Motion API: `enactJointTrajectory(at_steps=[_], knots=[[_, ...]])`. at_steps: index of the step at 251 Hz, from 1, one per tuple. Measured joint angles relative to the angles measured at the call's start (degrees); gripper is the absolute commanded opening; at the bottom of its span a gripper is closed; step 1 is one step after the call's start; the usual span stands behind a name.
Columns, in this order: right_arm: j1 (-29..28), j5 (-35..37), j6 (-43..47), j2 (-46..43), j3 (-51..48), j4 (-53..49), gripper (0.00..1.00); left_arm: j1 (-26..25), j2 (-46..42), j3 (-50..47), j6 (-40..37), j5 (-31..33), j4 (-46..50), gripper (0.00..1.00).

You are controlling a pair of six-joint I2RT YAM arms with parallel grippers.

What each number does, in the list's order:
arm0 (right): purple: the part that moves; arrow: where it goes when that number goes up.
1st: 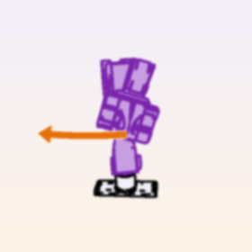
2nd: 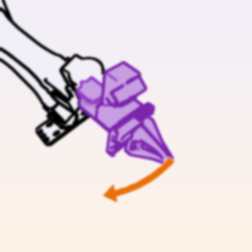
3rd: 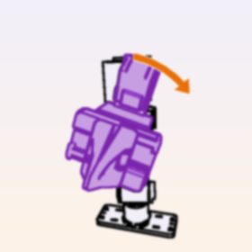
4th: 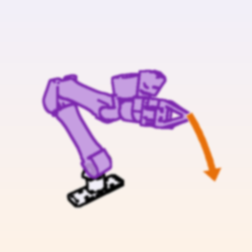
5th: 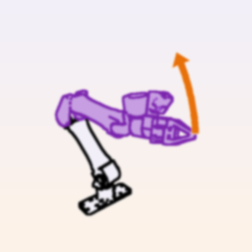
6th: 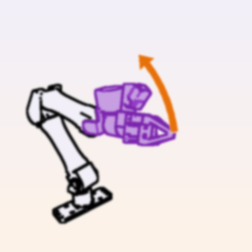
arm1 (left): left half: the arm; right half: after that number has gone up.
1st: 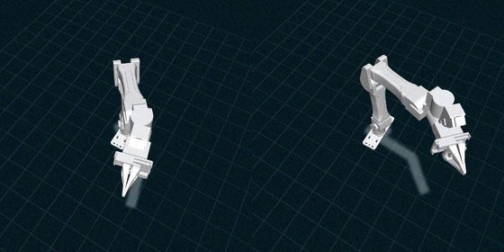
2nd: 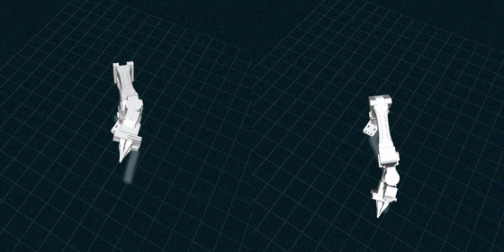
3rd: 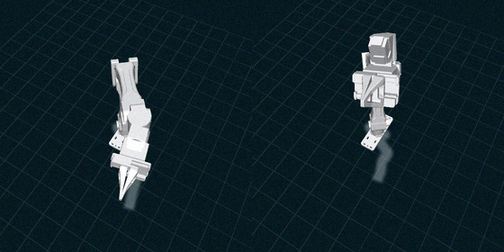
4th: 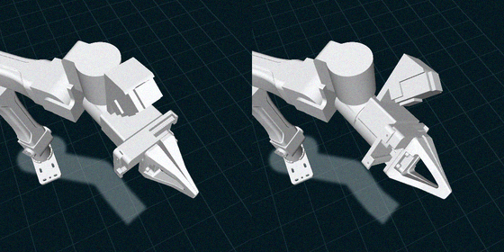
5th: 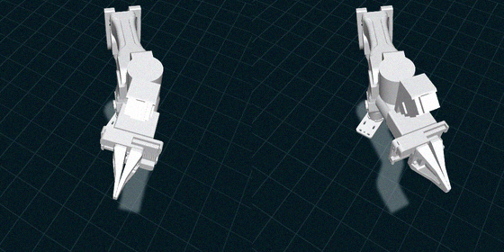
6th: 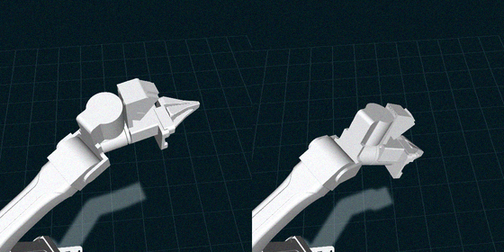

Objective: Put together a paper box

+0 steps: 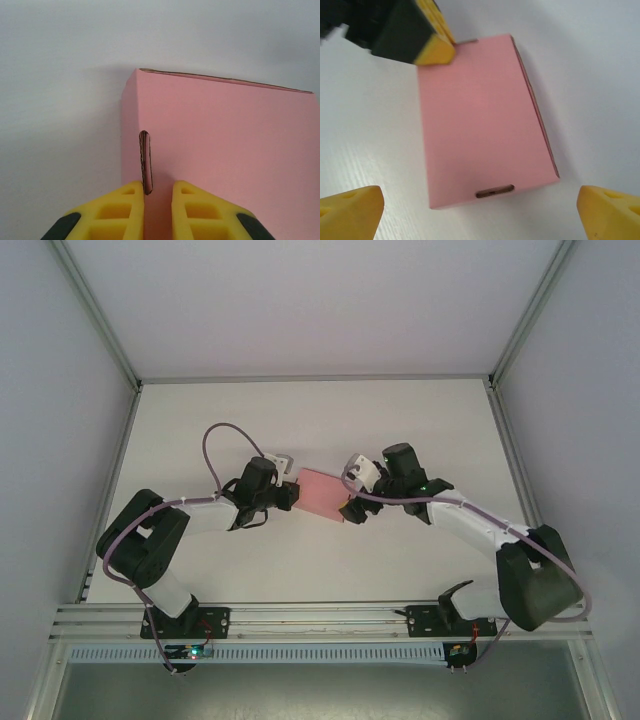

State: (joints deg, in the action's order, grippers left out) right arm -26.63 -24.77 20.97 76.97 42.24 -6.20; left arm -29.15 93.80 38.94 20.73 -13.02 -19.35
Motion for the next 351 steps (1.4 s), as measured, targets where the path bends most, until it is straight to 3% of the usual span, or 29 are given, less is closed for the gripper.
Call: enactJointTrajectory(at_steps=[47,92,122,149,209,257,333,351], knots=[[-3.65,5.01,-3.76,2.8,0.42,-0.04,0.98,0.39,0.35,0.0,2.23,-0.72,-0.46,0.09],[-6.56,14.4,-28.85,3.23,0.11,2.08,0.98,0.76,0.35,-0.33,5.95,-1.73,-0.94,0.07],[-3.34,14.21,-45.13,1.62,-6.34,9.99,0.98,1.68,0.35,-1.53,8.33,-3.69,-2.82,0.04],[-1.07,13.7,-52.37,4.44,-6.27,10.36,0.98,2.97,0.33,-2.27,10.23,-6.1,-4.02,0.04],[-1.01,6.75,-56.94,17.22,1.79,13.6,0.98,3.8,0.85,-3.23,12.83,-8.92,-6.45,0.01],[-0.61,4.5,-57.05,22.14,6.56,14.95,0.98,5.07,2.12,-3.23,14.34,-10.51,-8.96,0.01],[-2.49,6.34,-51.39,20.39,7.43,12.87,0.93,5.99,2.12,-3.19,14.78,-10.78,-9.4,0.1],[-3.06,6.97,-49.88,17.92,7.41,12.48,0.93,6.34,2.01,-3.19,15.37,-10.8,-9.44,0.17]])
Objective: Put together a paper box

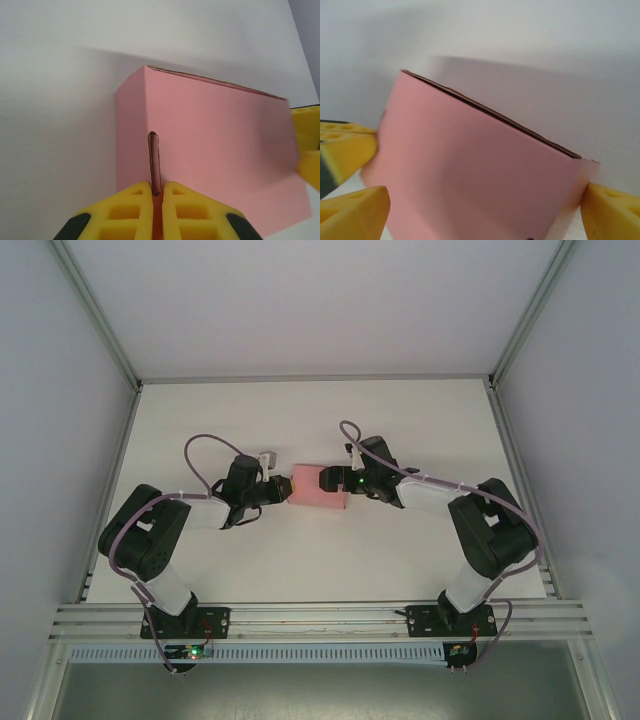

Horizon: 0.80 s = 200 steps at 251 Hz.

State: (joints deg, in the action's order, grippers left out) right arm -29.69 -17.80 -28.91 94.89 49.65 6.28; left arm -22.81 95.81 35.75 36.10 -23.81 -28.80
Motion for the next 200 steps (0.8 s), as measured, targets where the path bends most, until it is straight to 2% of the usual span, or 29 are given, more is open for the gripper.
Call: enactJointTrajectory(at_steps=[29,64,121,127,159,185,200], knots=[[-0.61,0.15,1.51,-4.0,0.02,1.36,0.92,0.2,-0.42,-0.11,0.94,0.02,0.07,0.22],[-1.73,-1.97,2.62,-5.84,1.16,7.8,0.92,0.2,-1.31,-0.61,1.49,-0.17,1.64,0.25],[-8.98,-12.94,3.85,-1.25,8.07,12.57,0.92,-1.79,-3.54,-3.1,1.49,-1.14,4.44,0.29],[-9.4,-13.75,3.91,-0.39,8.94,12.46,0.92,-1.84,-3.98,-3.41,1.51,-0.87,4.7,0.32],[-9.57,-15.61,4.68,2.08,12.0,11.28,0.93,-1.84,-7.21,-4.98,1.92,2.64,7.48,0.33],[-9.73,-16.39,4.72,3.15,12.61,11.04,0.92,-1.86,-13.53,-5.77,2.19,8.15,14.32,0.36],[-10.21,-16.44,4.72,3.78,12.61,9.9,0.93,-1.84,-18.36,-5.77,2.69,12.37,19.85,0.43]])
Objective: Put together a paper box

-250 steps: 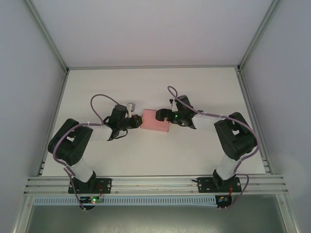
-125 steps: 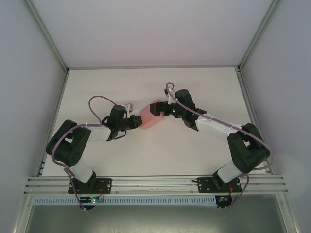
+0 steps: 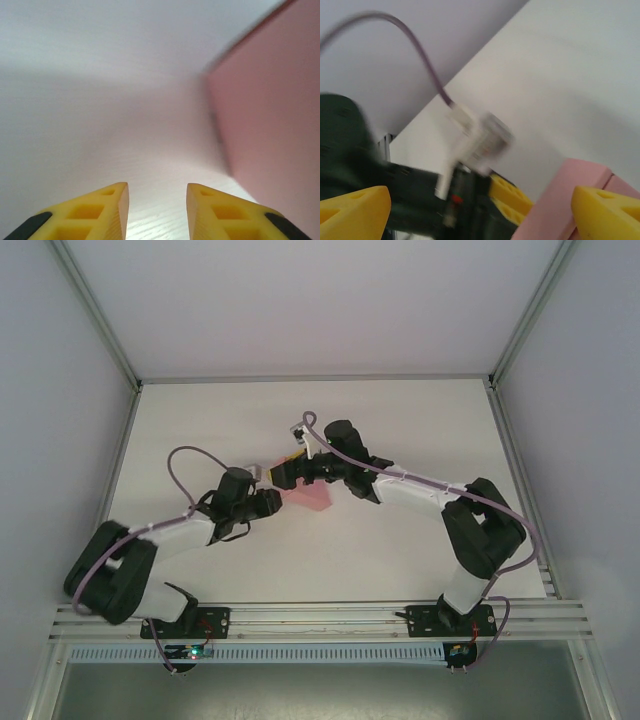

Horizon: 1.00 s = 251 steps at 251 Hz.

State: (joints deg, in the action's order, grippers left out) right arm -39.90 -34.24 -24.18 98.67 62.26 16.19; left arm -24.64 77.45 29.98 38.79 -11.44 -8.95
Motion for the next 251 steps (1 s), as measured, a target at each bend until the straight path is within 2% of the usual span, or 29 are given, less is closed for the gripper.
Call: enactJointTrajectory(at_steps=[11,21,34,42,56,81,108,126,144,174,199,213,251], knots=[[-0.44,0.0,0.0,0.57,0.0,-1.2,0.93,-0.02,-4.66,0.04,0.66,4.04,5.16,0.53],[-0.76,-0.17,0.0,1.11,0.0,-2.03,0.93,0.0,-8.87,0.35,1.44,7.91,10.23,0.67],[-1.25,-0.44,0.02,1.6,0.0,-3.02,0.93,0.0,-13.55,0.98,2.91,12.61,16.2,0.73],[-1.57,-0.74,0.0,1.86,0.0,-3.34,0.94,0.0,-16.31,1.49,3.5,15.47,19.74,0.81],[-1.86,-0.87,0.04,2.12,0.0,-3.82,0.97,0.0,-20.09,2.43,3.72,19.85,24.98,1.0],[-1.88,-0.61,0.63,1.99,0.04,-5.07,0.98,0.02,-22.38,4.11,3.98,26.18,31.15,1.0],[0.31,2.23,1.88,0.02,-0.28,-7.63,0.98,1.4,-19.28,8.31,3.65,32.02,36.48,1.0],[4.92,5.79,3.37,-4.66,-2.75,-8.9,0.98,4.33,-16.15,11.67,2.08,35.54,37.0,1.0],[11.89,10.56,5.4,-10.69,-6.36,-9.64,0.98,8.61,-13.4,13.46,0.2,38.8,35.41,1.0],[23.56,22.36,11.28,-20.68,-14.16,-9.07,0.98,16.81,-9.31,12.22,-4.61,42.51,28.68,1.0],[27.87,33.14,17.44,-27.45,-23.52,-4.68,0.98,21.88,-8.17,6.67,-10.14,43.01,18.29,1.0],[29.59,38.21,20.22,-30.01,-30.32,1.01,0.98,23.37,-7.72,2.32,-13.2,42.45,11.28,1.0],[33.97,42.03,23.82,-30.73,-45.88,16.55,0.98,25.16,-3.41,-8.48,-20.48,35.85,-7.89,1.0]])
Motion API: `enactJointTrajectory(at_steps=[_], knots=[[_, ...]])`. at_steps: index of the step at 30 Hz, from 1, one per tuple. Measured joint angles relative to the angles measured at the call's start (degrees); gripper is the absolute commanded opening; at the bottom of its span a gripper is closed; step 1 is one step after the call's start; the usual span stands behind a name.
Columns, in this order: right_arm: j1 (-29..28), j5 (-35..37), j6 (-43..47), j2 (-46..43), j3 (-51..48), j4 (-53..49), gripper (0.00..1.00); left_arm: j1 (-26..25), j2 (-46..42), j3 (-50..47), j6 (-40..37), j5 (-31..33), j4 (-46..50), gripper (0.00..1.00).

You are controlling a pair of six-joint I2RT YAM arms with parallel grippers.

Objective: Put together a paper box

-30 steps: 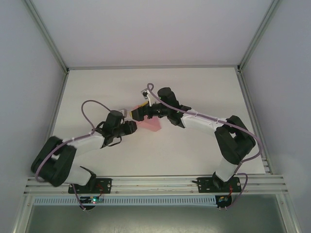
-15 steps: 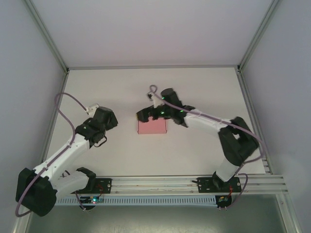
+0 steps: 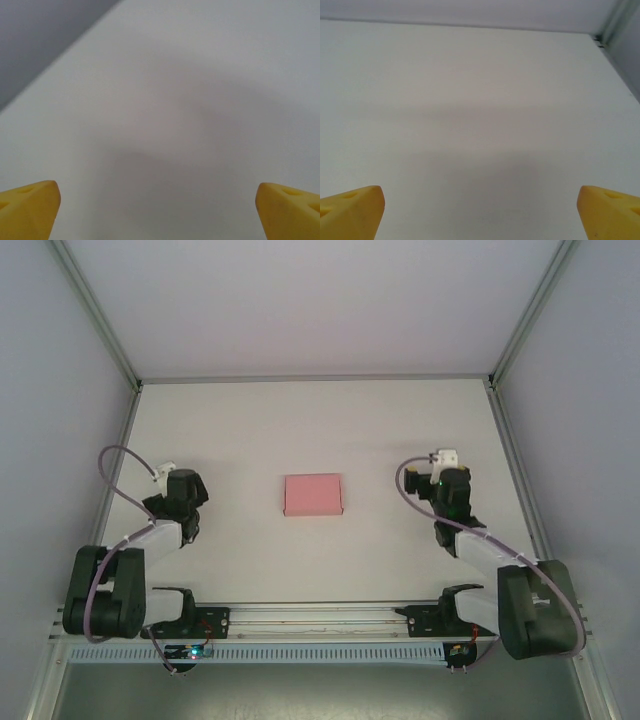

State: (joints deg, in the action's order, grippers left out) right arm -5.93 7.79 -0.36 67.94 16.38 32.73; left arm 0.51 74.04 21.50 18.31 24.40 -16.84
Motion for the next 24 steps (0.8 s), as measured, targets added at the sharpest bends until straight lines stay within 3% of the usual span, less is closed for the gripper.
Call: enactJointTrajectory(at_steps=[3,7,9,13,24], knots=[[0.31,0.31,1.64,4.57,-5.29,10.47,0.98,0.22,3.06,-1.27,-3.74,-5.42,-7.87,1.0],[2.56,-3.52,2.01,15.76,-3.19,22.05,0.98,0.17,10.49,1.33,-8.5,-11.91,-19.15,1.0],[4.57,-4.57,1.18,19.06,-0.37,21.57,0.98,-0.09,14.51,1.18,-10.34,-14.47,-25.33,1.0],[5.66,-4.04,0.52,19.23,1.49,24.11,0.98,-0.17,15.32,-0.31,-11.74,-15.41,-28.72,1.0],[5.68,-4.07,0.52,19.21,2.03,24.96,0.98,-0.17,15.28,-0.26,-12.72,-15.78,-31.67,1.0]])
